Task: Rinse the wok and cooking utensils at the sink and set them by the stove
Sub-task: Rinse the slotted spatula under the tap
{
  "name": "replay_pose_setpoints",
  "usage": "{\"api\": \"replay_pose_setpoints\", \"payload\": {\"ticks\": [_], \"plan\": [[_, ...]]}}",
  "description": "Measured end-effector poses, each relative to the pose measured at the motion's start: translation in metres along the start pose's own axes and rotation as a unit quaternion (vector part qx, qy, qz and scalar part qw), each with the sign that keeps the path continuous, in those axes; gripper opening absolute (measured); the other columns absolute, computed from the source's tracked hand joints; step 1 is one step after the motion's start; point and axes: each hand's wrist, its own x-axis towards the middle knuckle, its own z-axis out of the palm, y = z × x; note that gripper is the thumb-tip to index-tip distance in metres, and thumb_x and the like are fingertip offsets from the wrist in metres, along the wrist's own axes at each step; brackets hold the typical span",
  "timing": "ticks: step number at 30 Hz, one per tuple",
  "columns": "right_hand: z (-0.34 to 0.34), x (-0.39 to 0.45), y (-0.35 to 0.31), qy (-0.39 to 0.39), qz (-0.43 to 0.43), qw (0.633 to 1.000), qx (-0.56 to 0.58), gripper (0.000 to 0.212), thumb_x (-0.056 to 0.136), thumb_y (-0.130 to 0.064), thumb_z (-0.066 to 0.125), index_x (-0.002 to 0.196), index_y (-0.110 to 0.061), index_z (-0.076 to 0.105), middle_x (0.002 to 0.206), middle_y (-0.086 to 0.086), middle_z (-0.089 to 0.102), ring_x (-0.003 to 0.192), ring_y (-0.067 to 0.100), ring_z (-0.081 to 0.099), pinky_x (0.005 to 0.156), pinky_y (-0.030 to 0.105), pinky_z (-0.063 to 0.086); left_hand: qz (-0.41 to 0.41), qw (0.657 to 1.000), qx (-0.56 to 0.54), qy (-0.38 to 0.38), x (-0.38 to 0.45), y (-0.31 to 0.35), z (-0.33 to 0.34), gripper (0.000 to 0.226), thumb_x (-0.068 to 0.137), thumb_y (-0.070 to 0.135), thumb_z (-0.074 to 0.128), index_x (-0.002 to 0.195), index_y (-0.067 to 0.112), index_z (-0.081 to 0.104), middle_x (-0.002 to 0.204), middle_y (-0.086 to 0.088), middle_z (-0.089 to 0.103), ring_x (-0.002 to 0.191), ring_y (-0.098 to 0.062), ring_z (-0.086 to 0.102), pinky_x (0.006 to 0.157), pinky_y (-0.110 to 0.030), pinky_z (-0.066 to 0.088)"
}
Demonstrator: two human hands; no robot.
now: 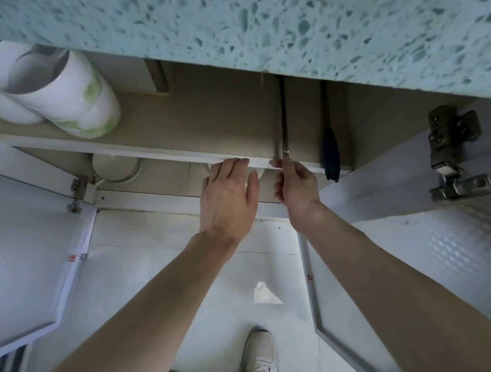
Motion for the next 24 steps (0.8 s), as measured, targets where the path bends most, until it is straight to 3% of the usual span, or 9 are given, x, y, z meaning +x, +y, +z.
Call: {"api": "replay_pose_setpoints", "payload": {"ticks": [3,9,13,16,19,24], "plan": [[-0.002,-0.006,0.009,-0.018,-0.052,0.998,0.029,0.032,0.113,-0.027,0.043,0.098,-0.016,0.069,0.060,-0.006,0.046,0.052,0.008,0.045,0.052,0.021,0.040,-0.002,1.000,-0.024,-0.001,-0.006,0.001,-0.001,0.035,0.106,0.024,0.041,0.131,0.012,0.062,0.127,-0.004,0.066,0.115,-0.027,0.057,0.097,-0.045,0.050],[-0.015,-0.030,0.019,-0.044,-0.011,0.993,0.111,0.028,0.114,-0.024,0.042,0.099,-0.017,0.064,0.065,-0.006,0.045,0.059,0.009,0.043,0.065,0.023,0.041,-0.085,0.983,-0.162,-0.015,-0.007,0.006,-0.009,0.037,0.109,0.017,0.038,0.138,0.013,0.059,0.128,-0.002,0.064,0.115,-0.023,0.058,0.098,-0.040,0.051],[-0.030,-0.055,0.032,-0.080,-0.029,0.986,0.142,0.026,0.114,-0.018,0.040,0.099,-0.013,0.061,0.065,-0.006,0.039,0.059,0.010,0.038,0.062,0.021,0.038,-0.207,0.924,-0.320,-0.038,-0.003,0.013,-0.013,0.028,0.108,0.020,0.044,0.127,0.015,0.064,0.109,0.004,0.070,0.104,-0.018,0.066,0.098,-0.039,0.053],[-0.041,-0.077,0.037,-0.095,-0.044,0.986,0.133,0.026,0.114,-0.016,0.040,0.100,-0.009,0.060,0.065,-0.007,0.036,0.059,0.010,0.036,0.060,0.018,0.038,-0.262,0.872,-0.410,-0.052,0.000,0.023,-0.016,0.022,0.107,0.015,0.047,0.119,0.013,0.066,0.111,-0.002,0.072,0.109,-0.021,0.068,0.106,-0.040,0.051],[-0.050,-0.102,0.042,-0.106,-0.053,0.987,0.110,0.029,0.114,-0.014,0.038,0.098,-0.007,0.061,0.066,-0.006,0.033,0.059,0.010,0.034,0.059,0.019,0.037,-0.296,0.838,-0.453,-0.073,0.000,0.036,-0.020,0.021,0.109,0.013,0.044,0.113,0.017,0.063,0.110,-0.002,0.071,0.103,-0.016,0.069,0.107,-0.038,0.051],[-0.065,-0.137,0.049,-0.132,-0.051,0.989,0.043,0.030,0.113,-0.018,0.041,0.096,-0.009,0.063,0.068,-0.004,0.034,0.061,0.013,0.034,0.065,0.026,0.034,-0.369,0.752,-0.541,-0.077,0.000,0.052,-0.025,0.025,0.111,0.013,0.041,0.112,0.005,0.065,0.108,-0.016,0.073,0.095,-0.025,0.070,0.089,-0.033,0.058]]}}
